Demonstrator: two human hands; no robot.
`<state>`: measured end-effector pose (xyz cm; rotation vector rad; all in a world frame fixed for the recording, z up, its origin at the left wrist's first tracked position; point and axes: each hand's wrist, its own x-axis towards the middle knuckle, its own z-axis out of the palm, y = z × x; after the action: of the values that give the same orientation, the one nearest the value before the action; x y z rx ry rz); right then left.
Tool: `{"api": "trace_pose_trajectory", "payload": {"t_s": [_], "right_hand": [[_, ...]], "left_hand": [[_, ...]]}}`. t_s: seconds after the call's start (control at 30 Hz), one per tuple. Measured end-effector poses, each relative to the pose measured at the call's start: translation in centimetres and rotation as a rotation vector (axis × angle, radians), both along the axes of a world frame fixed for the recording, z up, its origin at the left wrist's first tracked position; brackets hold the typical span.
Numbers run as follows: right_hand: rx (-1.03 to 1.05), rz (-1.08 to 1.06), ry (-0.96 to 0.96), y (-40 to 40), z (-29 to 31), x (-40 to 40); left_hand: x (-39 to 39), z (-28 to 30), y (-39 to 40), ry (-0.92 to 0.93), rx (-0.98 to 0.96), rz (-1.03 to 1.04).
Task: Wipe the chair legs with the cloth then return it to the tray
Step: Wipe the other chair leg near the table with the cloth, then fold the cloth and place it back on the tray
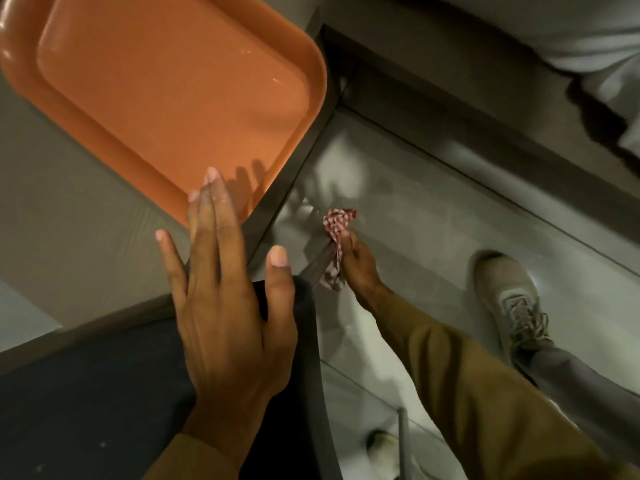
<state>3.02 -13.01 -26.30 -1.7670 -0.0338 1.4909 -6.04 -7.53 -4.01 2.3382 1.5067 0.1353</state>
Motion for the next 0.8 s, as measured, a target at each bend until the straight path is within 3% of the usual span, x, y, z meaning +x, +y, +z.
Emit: {"api": "trace_pose_trajectory", "payload": {"t_s": [0.1,0.27,0.57,0.7,0.8], "right_hand": [[-0.011,0.04,-0.015,0.3,1.0,0.6],[0.185,0.286,-0.127,-0.9,8.6,1.7],[0.288,0.629,-0.041,0.3,19.6,7.8],[0.242,0.636,-0.093,1.6,24.0,12.7],[0.171,0.551,-0.027,3.4,27.8,15.6]], "left_hand": [[0.0,0.1,-0.1,0.016,-0.018,0.012],[0.0,0.3,0.1,0.031,-0.032,0.001],[-0.4,0.2,0.4,0.089,-0.03,0.006],[-0.1,0.8,0.7,0.048,-0.024,0.056],[-0.1,0.6,0.8,0.048,-0.049,0.078]]}}
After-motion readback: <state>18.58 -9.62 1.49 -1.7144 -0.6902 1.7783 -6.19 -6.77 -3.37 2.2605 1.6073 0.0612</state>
